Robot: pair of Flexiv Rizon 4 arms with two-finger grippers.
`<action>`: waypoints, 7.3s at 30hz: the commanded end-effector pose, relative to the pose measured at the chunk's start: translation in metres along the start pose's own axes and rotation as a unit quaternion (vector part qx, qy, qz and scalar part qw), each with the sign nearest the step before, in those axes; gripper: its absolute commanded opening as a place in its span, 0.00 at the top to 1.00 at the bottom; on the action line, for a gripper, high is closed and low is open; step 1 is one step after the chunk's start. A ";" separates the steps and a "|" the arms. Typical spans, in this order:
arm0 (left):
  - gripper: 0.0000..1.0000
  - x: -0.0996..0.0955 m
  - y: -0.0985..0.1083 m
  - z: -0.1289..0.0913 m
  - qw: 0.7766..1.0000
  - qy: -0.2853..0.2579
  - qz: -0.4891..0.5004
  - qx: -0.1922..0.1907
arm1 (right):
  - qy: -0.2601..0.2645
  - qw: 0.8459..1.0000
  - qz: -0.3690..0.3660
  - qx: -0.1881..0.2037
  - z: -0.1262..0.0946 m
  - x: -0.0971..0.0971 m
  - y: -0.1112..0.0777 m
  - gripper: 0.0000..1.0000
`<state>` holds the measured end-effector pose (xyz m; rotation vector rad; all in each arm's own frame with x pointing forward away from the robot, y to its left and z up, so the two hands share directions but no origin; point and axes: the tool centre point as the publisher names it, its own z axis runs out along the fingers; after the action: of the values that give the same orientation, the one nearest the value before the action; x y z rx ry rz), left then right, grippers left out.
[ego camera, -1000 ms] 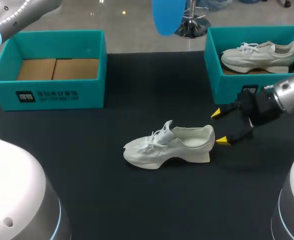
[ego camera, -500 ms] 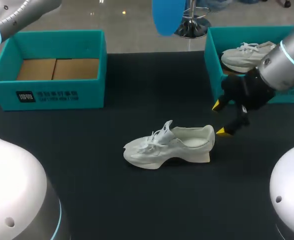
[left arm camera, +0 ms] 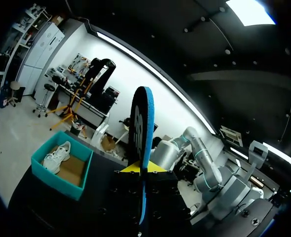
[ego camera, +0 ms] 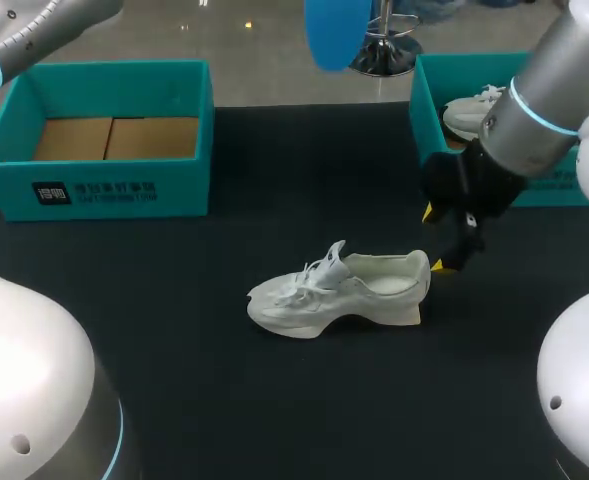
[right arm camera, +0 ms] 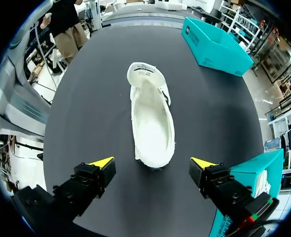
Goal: Take the shoe out of the shoebox, open the shoe tongue, remove and reinsert the insole, then place the shoe into the shoebox
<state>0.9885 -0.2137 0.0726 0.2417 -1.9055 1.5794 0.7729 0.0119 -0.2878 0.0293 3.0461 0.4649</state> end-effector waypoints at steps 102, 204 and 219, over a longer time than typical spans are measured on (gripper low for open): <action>1.00 0.004 -0.004 0.000 1.000 -0.003 -0.010 0.009 | 0.021 0.994 0.053 0.090 0.097 -0.020 0.010 1.00; 1.00 0.004 -0.004 0.000 1.000 -0.003 -0.010 0.009 | -0.146 0.665 0.716 0.156 0.004 0.006 0.018 1.00; 1.00 0.004 -0.004 0.000 1.000 -0.003 -0.010 0.009 | -0.209 0.636 0.736 0.096 0.010 0.038 0.017 1.00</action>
<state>0.9887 -0.2138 0.0795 0.2722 -1.8900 1.5830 0.7447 0.0321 -0.2944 2.2994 1.8960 -0.0270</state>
